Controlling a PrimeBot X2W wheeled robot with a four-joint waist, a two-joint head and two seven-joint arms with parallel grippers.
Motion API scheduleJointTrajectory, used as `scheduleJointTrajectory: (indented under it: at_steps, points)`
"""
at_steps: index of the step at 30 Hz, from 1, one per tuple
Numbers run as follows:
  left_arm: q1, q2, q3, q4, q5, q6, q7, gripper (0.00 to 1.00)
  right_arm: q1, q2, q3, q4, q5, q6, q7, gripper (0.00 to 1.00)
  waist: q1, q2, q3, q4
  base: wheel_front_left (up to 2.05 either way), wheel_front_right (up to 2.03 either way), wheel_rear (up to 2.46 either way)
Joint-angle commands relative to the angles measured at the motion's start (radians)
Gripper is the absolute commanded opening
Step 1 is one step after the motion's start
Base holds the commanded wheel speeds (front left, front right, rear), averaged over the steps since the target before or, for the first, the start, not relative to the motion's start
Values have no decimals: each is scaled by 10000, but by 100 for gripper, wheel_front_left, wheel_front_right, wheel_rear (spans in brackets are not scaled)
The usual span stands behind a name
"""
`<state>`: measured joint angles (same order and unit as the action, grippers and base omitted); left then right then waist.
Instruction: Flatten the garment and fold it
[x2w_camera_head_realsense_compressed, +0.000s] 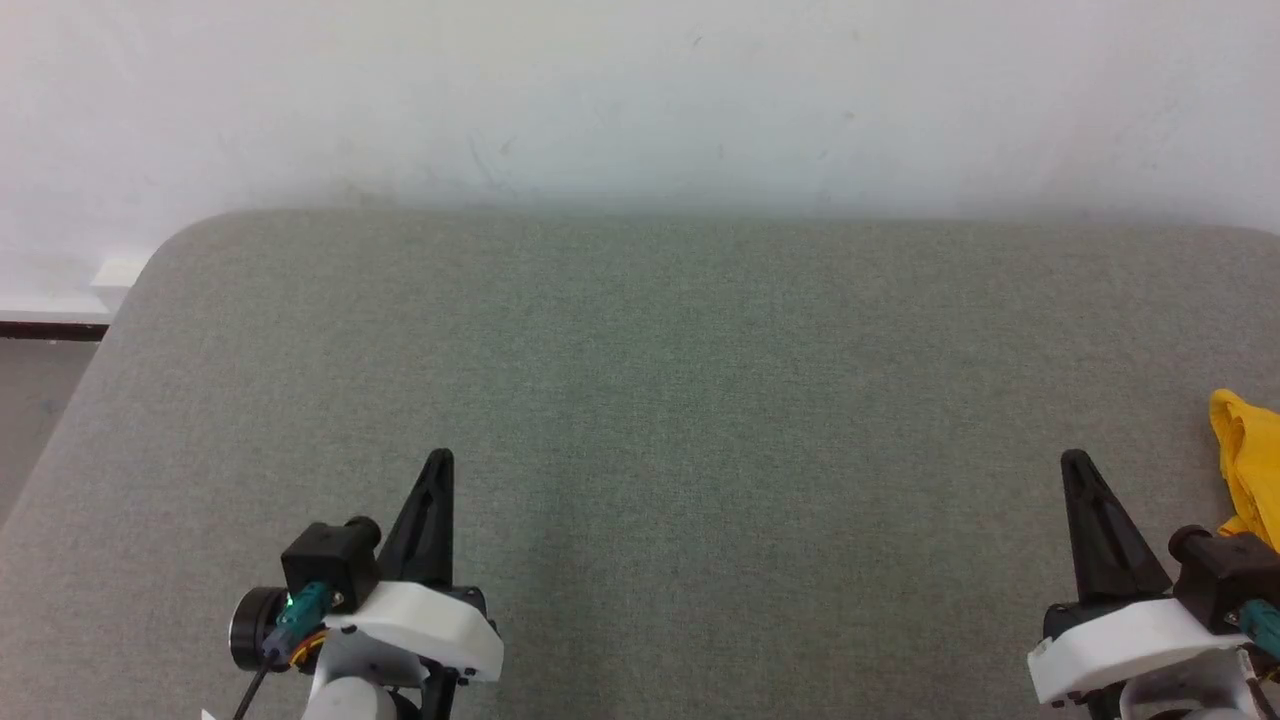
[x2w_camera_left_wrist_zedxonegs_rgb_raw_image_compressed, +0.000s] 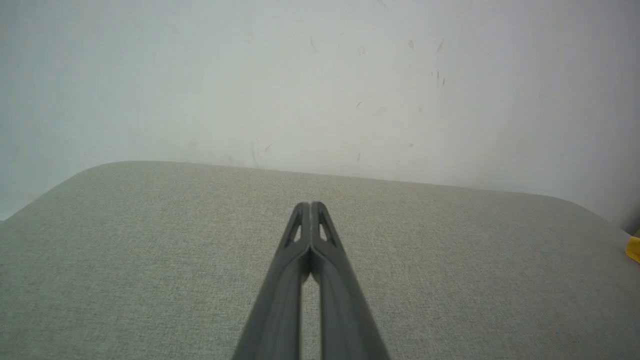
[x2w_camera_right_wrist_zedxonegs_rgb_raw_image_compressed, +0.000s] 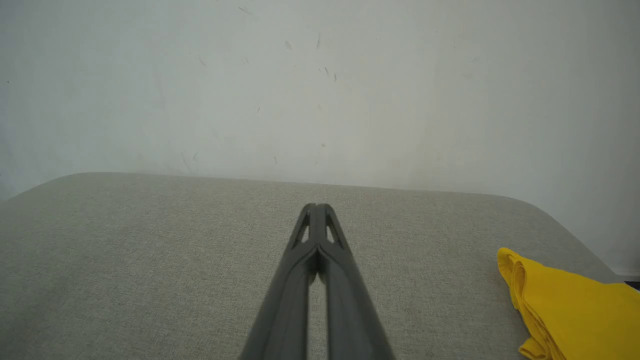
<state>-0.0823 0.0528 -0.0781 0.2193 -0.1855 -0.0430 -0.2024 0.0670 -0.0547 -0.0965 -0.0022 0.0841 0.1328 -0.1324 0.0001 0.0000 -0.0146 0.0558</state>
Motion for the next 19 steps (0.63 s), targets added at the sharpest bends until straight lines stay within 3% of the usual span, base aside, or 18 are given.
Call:
scheduleJointTrajectory:
  at_steps: [1, 19]
  points:
    - [181, -6, 47, -108, 97, 40, 65, 0, -85, 10, 27, 5, -89, -5, 39, 0, -1, 0, 3, -10, 0, 0, 0]
    - [301, -10, 185, -500, 428, 114, 433, 0, -195, 17, 204, 8, -231, -8, 281, 0, -1, 0, 30, -113, 0, 0, 0]
